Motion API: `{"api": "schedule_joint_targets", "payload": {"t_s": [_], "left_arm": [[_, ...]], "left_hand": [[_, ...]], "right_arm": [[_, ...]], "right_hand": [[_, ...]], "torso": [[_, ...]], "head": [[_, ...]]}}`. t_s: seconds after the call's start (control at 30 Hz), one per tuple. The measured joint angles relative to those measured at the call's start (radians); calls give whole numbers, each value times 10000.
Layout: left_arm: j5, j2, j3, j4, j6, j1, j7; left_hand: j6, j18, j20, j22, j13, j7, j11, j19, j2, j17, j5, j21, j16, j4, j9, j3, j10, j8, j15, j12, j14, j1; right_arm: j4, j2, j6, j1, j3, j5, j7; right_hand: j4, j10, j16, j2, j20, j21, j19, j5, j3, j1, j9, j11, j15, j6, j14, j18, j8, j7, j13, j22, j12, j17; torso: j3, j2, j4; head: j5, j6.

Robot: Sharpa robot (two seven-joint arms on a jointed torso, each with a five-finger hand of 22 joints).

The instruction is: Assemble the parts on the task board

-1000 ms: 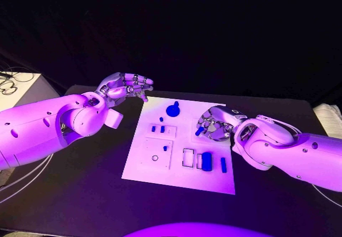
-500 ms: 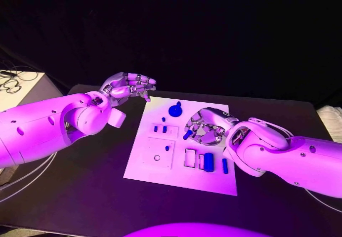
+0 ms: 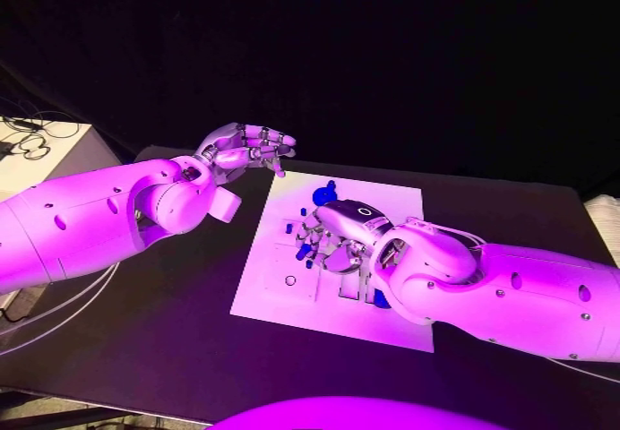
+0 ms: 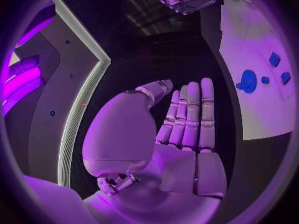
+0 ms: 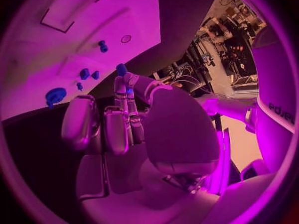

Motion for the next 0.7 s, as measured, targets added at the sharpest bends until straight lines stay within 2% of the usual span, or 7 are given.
{"api": "schedule_joint_targets", "payload": {"t_s": [0.2, 0.4, 0.7], "left_arm": [[19, 49, -4, -45, 3, 2, -7], [38, 81, -7, -66, 7, 1, -13], [49, 109, -9, -77, 18, -1, -23]], "left_hand": [[0, 0, 0, 0, 0, 0, 0, 0, 0, 0, 0, 0, 0, 0, 0, 0, 0, 0, 0, 0, 0, 0], [0, 1, 0, 1, 0, 0, 0, 0, 0, 0, 0, 0, 0, 0, 1, 0, 0, 0, 0, 0, 0, 0], [0, 0, 0, 1, -8, 0, 0, 0, 0, 1, 0, 0, 0, 0, 1, 0, 0, 0, 0, 0, 0, 0]], "right_arm": [[-228, 400, 227, -37, -73, -441, -14], [-426, 680, 464, -112, -115, -746, -43], [-659, 968, 816, -272, -176, -1154, -118]], "right_hand": [[0, 1, 0, -2, 0, 0, 0, 0, -1, 1, 0, 3, 0, 1, 0, 1, 0, -1, 0, 0, 0, -1], [0, 10, 0, -4, 0, 0, 0, -2, -1, 3, 0, 12, 0, 1, 0, 1, 0, -2, 11, -1, 0, -10], [-6, 14, 0, -17, 0, 0, -1, -9, -8, 12, 0, 19, 0, -1, 0, 1, 0, -5, 10, -2, 0, -11]], "torso": [[-18, -18, 0], [-17, -12, 2], [-8, 7, 3]], "head": [[89, -25], [132, -31], [209, -101]]}}
